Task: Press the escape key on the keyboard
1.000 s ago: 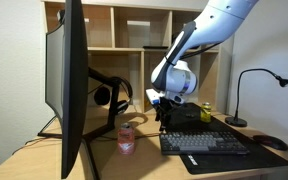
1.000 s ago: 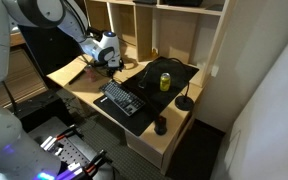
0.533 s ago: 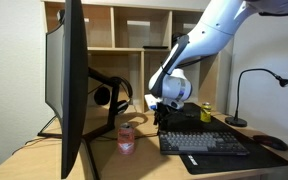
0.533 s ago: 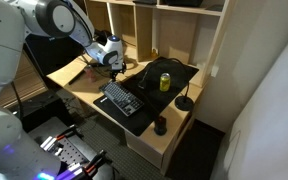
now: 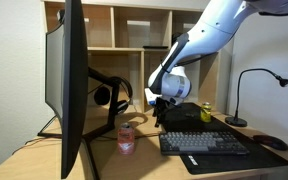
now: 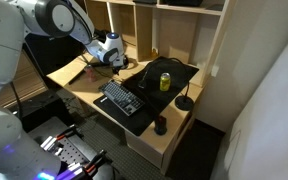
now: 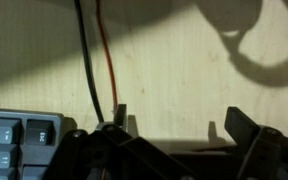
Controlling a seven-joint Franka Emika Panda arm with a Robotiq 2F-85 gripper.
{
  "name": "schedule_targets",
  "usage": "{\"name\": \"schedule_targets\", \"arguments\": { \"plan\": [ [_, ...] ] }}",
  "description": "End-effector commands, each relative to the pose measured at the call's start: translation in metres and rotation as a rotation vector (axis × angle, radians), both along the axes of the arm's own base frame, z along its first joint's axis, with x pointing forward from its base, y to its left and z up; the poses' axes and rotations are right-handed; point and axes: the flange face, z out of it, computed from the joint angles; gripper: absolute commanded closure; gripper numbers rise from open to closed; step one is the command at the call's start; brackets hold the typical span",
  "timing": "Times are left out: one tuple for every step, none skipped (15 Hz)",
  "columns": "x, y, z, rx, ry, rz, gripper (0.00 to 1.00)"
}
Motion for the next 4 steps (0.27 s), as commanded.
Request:
{"name": "schedule_targets", "arguments": {
  "plan": [
    [-0.021, -0.009, 0.044, 0.009, -0.050, -0.012, 0.00],
    [-0.025, -0.014, 0.050, 0.001, -0.014, -0.013, 0.00],
    [-0.006, -0.004, 0.035, 0.006, -0.039, -0.005, 0.00],
    [-0.009, -0.007, 0.043, 0.005, -0.039, -0.006, 0.00]
  ]
}}
